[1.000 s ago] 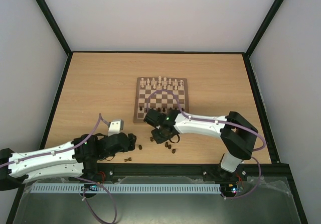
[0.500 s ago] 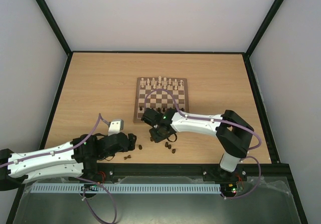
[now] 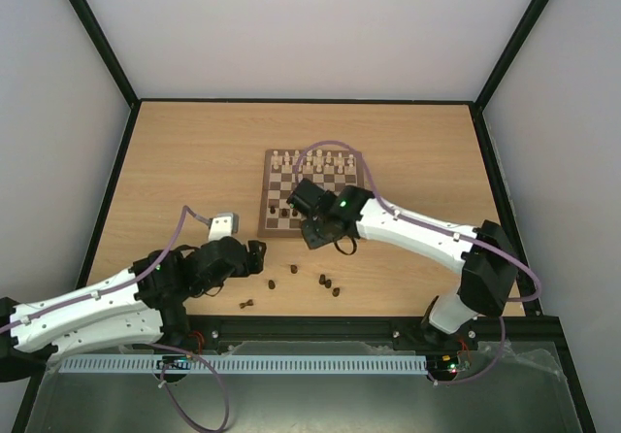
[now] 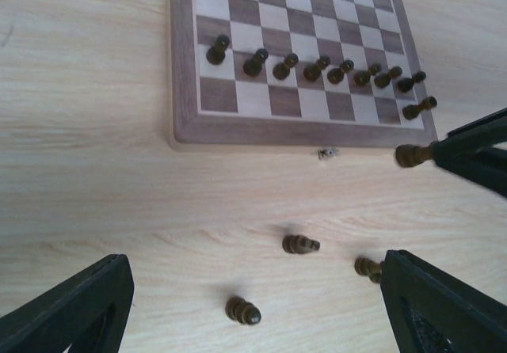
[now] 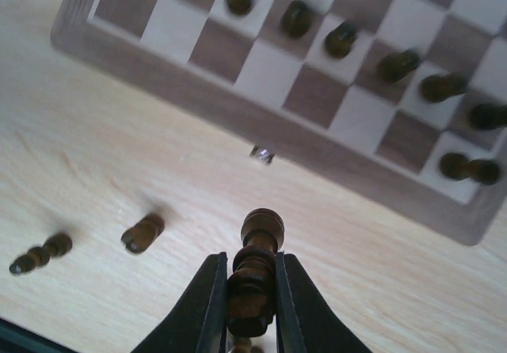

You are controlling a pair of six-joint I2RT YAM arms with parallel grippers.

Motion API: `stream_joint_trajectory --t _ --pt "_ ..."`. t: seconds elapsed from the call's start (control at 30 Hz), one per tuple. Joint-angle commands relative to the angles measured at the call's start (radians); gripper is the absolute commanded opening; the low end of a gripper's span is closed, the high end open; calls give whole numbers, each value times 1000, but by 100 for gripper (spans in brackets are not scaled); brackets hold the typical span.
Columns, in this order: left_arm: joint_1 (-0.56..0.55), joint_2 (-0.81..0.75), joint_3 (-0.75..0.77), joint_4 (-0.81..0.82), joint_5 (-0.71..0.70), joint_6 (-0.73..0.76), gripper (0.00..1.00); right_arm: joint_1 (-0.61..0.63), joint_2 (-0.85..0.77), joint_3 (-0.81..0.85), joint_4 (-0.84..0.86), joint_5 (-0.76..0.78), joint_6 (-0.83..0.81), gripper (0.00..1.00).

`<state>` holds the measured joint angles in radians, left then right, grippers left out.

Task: Set up the chess pieces on the board
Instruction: Pick up the chess piece at the center of the board, then place the chess piece on the chessboard.

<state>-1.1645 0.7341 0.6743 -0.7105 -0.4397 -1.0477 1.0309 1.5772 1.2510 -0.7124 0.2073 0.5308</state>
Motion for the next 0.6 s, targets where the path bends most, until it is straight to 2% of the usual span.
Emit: stream_joint_trajectory --t 0.0,0.3,0.57 --pt "70 20 21 68 28 112 89 -78 -14 63 -102 16 -56 6" --pt "242 65 -26 216 194 233 89 -168 66 150 -76 -64 -133 6" --pt "306 77 -32 244 254 274 89 -178 169 207 -46 -102 -158 6"
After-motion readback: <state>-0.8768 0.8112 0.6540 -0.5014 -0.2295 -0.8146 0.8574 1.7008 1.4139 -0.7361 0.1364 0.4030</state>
